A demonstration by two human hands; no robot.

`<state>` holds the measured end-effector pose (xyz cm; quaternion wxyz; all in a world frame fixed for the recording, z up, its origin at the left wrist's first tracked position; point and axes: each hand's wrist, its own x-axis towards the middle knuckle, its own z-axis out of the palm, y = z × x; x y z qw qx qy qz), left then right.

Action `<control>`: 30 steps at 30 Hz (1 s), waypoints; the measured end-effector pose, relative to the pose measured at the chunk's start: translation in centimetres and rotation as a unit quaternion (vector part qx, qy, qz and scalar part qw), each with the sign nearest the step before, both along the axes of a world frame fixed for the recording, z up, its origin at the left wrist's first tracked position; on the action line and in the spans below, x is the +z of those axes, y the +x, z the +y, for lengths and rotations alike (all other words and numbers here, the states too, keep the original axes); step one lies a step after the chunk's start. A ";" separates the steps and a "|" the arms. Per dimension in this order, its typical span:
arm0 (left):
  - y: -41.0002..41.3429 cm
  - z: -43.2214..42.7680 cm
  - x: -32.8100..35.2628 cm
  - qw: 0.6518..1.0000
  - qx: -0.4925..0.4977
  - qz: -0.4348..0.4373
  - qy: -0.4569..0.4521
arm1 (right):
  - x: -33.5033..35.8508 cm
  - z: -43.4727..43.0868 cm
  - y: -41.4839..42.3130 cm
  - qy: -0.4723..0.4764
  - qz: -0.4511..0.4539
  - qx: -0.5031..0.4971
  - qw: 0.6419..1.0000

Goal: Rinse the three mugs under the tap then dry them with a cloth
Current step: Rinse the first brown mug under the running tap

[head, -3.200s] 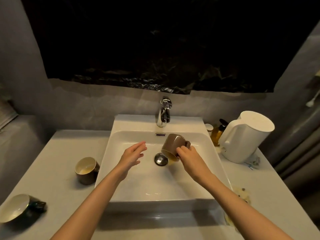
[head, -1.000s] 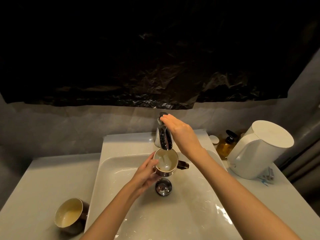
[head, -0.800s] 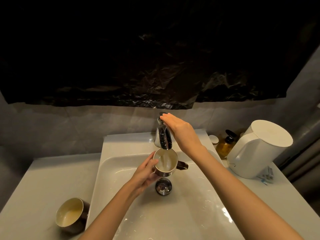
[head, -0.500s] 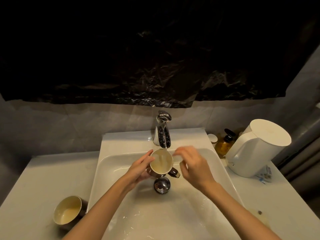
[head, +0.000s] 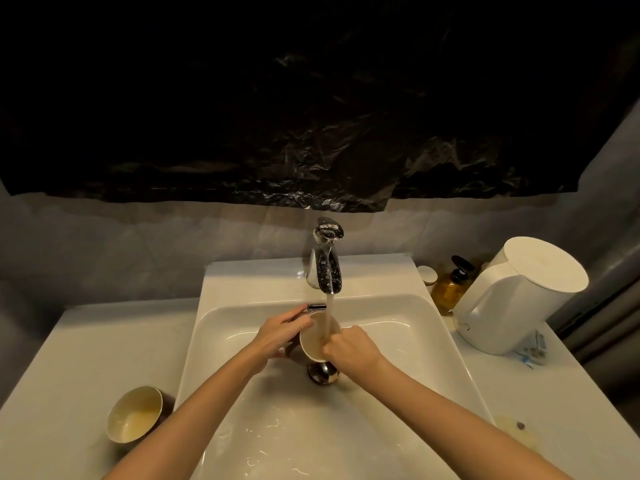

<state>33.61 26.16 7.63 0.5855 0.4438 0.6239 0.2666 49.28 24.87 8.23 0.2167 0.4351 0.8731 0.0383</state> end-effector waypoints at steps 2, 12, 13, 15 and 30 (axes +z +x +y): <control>0.2 -0.2 0.0 1.000 0.007 0.002 0.016 | 0.8 -0.7 -0.2 -0.071 0.002 0.024 0.997; 0.2 -0.1 0.9 0.999 -0.033 0.016 0.007 | 0.1 -0.4 -0.7 0.032 -0.018 -0.032 0.999; 0.1 -0.2 0.8 0.999 -0.031 0.020 0.009 | -0.1 -0.6 -0.6 0.016 -0.009 -0.028 0.999; 0.1 -0.4 0.6 0.999 -0.023 0.022 0.007 | -0.1 -0.9 -0.1 -0.011 0.028 -0.033 0.999; 1.0 -1.4 -0.9 0.987 0.078 -0.135 0.029 | 0.6 -1.1 0.3 0.028 0.105 -0.061 0.992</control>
